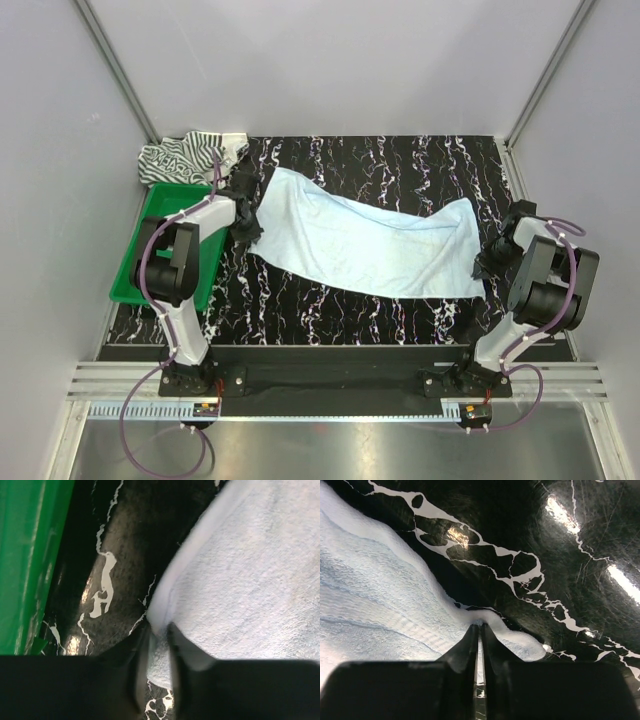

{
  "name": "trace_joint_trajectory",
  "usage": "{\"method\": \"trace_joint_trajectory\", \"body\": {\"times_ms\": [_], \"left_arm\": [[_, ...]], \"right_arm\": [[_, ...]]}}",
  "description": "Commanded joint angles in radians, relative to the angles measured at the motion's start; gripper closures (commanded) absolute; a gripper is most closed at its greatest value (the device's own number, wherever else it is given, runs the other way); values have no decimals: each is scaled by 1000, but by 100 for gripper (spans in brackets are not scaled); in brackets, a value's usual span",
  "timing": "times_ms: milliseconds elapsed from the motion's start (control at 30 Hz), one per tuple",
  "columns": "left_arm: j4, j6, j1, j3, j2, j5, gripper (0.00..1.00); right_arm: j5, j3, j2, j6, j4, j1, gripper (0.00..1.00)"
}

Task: Roll the towels
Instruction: Flatten the towel

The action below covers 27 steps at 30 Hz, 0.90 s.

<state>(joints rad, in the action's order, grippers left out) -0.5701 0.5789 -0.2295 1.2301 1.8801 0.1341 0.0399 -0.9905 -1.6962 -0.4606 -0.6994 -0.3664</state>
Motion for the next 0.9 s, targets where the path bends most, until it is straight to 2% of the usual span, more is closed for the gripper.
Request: {"method": "trace_joint_trajectory", "body": {"times_ms": [0, 33, 200, 367, 433, 533, 633, 667, 700, 733, 800, 833, 867], "left_arm": [[53, -8, -4, -26, 10, -37, 95], [53, -10, -4, -27, 8, -47, 100], [58, 18, -2, -69, -50, -47, 100], [84, 142, 1, -271, -287, -19, 100], [66, 166, -1, -341, -375, -13, 100], [85, 174, -5, -417, -443, -42, 100], [98, 161, -16, -429, -444, -51, 100], [90, 156, -16, -425, -438, -48, 96], [84, 151, -17, -410, -428, -45, 90], [81, 145, -16, -408, -427, -47, 90], [87, 147, -17, -425, -446, -56, 89], [93, 150, -19, -434, -452, -59, 88], [96, 150, -21, -438, -455, -60, 87]], "right_arm": [[0, 15, -26, 3, 52, 12, 92], [-1, 4, -31, 5, 52, 12, 99], [20, -75, -63, 2, 58, 12, 100], [-95, -257, -102, -12, -6, -29, 100], [-94, -243, -56, -32, -6, -90, 100], [-107, -174, -5, -41, 1, -111, 100], [-57, -75, 46, -50, 43, -109, 100], [-14, -54, 50, -52, 67, -109, 100], [14, -37, 47, -46, 83, -109, 98], [27, -28, 38, -38, 86, -108, 92], [32, -31, 17, -12, 86, -109, 74], [34, -34, 17, -12, 86, -108, 47], [52, -34, 26, -16, 89, -108, 41]]}}
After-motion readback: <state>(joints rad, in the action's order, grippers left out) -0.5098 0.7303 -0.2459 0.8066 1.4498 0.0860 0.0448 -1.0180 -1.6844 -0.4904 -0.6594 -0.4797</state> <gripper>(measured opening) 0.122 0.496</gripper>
